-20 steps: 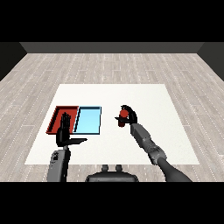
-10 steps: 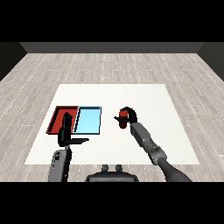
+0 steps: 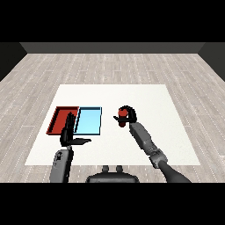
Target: Pick the red can and put it in the red box
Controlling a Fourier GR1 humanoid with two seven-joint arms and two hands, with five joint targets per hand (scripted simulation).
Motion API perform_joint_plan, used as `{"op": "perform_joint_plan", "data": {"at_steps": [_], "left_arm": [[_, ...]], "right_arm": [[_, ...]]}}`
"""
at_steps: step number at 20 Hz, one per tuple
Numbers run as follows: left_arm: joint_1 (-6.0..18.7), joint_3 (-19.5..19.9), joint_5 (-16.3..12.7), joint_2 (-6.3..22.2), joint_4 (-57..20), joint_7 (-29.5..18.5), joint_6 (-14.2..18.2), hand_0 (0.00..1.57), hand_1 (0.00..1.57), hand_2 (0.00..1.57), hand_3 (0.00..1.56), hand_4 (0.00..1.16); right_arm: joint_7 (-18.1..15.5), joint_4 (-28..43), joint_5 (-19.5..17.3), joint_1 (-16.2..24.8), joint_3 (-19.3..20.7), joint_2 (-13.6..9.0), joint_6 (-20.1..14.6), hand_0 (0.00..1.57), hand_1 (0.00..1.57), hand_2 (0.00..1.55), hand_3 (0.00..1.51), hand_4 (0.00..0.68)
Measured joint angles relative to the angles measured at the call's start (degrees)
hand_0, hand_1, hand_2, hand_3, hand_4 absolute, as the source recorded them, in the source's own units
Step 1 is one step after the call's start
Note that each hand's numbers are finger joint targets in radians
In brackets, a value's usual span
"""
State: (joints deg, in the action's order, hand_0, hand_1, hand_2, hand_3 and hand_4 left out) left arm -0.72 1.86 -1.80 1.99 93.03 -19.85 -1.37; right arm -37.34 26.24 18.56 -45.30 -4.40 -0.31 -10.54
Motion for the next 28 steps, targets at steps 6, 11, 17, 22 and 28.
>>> {"op": "perform_joint_plan", "data": {"at_steps": [6,11,17,22,28], "left_arm": [[2.4,-5.1,1.8,-1.3,-2.6,1.2,1.0,0.00,0.00,0.00,0.00,0.00],[6.6,-11.2,0.4,-1.8,-3.6,5.6,4.8,0.00,0.00,0.00,0.00,0.00],[7.8,-16.5,-0.7,-1.9,-4.1,6.9,7.9,0.00,0.00,0.00,0.00,0.00],[9.5,-20.1,-1.6,-2.0,-5.7,7.3,10.1,0.00,0.00,0.00,0.00,0.00],[10.8,-24.1,-2.5,-2.0,-6.0,8.1,12.6,0.00,0.00,0.00,0.00,0.00]], "right_arm": [[4.3,10.5,0.5,2.7,-3.1,-0.5,-2.9,1.43,1.43,1.44,1.42,0.653],[6.2,15.3,0.6,4.2,-4.3,-0.4,-4.0,1.44,1.44,1.45,1.43,0.658],[11.4,31.3,-2.0,14.1,-7.4,-1.1,-5.5,1.44,1.44,1.45,1.43,0.658],[14.6,39.9,-4.4,19.0,-10.0,-0.5,-6.9,1.41,1.41,1.42,1.40,0.635],[15.4,43.4,-5.2,20.0,-12.6,0.0,-7.4,1.38,1.38,1.41,1.40,0.619]]}}
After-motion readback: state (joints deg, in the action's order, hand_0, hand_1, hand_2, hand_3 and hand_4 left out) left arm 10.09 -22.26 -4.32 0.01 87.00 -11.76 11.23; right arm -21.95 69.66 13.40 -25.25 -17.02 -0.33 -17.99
